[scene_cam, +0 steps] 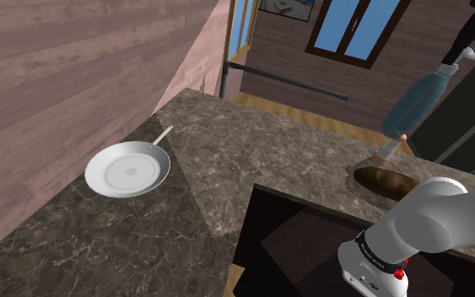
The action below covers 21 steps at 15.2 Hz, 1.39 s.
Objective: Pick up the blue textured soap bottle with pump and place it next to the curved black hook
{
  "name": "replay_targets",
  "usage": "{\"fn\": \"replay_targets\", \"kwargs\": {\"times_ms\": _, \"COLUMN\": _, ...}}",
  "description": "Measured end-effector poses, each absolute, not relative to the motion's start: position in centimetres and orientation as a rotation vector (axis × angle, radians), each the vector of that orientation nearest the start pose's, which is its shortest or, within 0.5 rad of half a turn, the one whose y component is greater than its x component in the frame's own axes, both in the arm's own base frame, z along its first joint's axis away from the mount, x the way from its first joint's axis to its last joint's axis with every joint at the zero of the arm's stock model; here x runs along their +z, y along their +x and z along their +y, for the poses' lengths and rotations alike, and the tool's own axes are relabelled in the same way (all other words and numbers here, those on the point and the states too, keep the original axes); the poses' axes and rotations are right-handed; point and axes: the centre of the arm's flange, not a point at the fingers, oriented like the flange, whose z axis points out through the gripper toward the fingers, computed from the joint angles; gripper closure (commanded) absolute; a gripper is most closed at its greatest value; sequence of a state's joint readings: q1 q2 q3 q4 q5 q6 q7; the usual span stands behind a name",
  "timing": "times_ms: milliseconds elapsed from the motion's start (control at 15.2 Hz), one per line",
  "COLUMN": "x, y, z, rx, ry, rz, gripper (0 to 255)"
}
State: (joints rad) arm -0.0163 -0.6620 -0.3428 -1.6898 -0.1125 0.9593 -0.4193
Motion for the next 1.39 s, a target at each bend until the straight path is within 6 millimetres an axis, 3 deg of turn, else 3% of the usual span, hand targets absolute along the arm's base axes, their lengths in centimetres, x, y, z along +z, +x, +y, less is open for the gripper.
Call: {"fn": "replay_targets", "kwargs": {"times_ms": 1386, "x": 77.3, "y": -2.1, "z": -33.5, "rx": 0.085, "ry": -2.996, "rz": -0.117, "gripper": 255}}
